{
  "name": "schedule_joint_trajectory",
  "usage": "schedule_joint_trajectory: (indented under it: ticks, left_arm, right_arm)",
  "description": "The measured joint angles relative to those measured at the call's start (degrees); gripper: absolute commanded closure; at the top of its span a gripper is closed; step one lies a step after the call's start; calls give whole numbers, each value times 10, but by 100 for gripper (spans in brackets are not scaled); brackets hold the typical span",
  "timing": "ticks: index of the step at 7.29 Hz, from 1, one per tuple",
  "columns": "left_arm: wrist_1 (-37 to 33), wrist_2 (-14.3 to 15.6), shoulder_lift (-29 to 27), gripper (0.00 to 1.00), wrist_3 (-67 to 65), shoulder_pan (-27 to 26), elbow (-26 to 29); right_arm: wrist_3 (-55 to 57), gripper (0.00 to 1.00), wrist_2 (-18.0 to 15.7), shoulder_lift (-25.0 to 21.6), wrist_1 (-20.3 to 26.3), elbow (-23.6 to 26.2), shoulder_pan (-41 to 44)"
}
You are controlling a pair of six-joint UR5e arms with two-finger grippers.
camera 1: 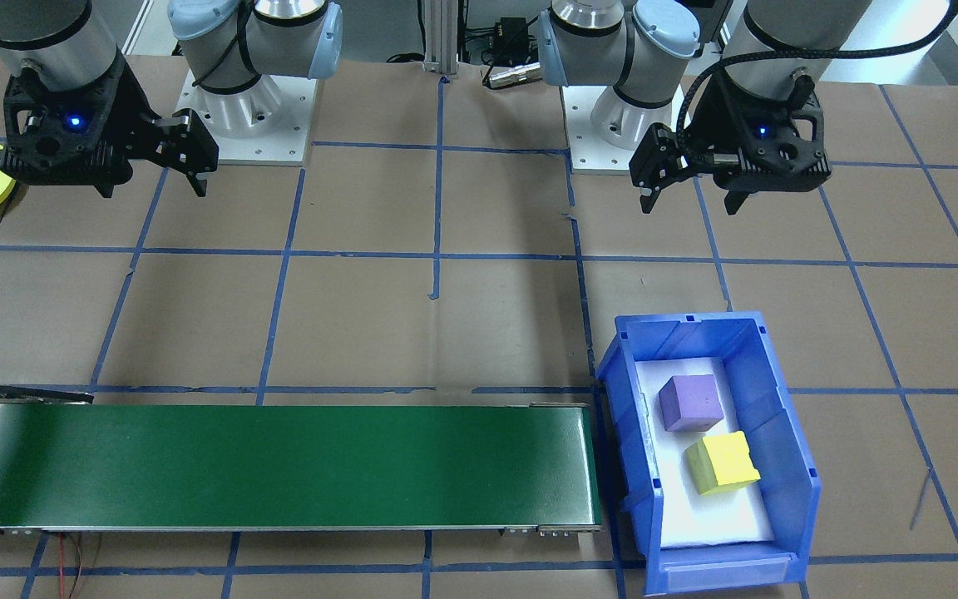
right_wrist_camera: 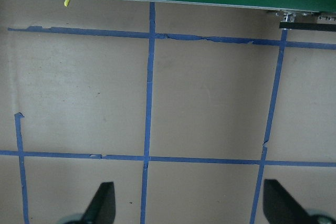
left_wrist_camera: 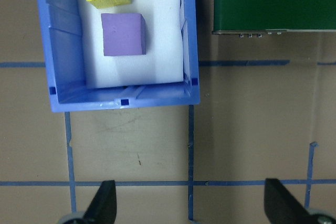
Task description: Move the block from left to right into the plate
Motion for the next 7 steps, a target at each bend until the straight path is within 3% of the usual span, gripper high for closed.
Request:
schedule_joint_trajectory:
  ticks: [3, 6, 7]
  left_arm:
    - [67, 2, -97, 0, 32, 34, 4]
    - [130, 0, -142, 0, 65, 56, -30]
    - [155, 1, -153, 5, 68, 57, -41]
  right_arm:
    - [0, 0, 0, 0, 0, 0, 0]
    - [0, 0, 0, 0, 0, 0, 0]
    - [0, 0, 0, 0, 0, 0, 0]
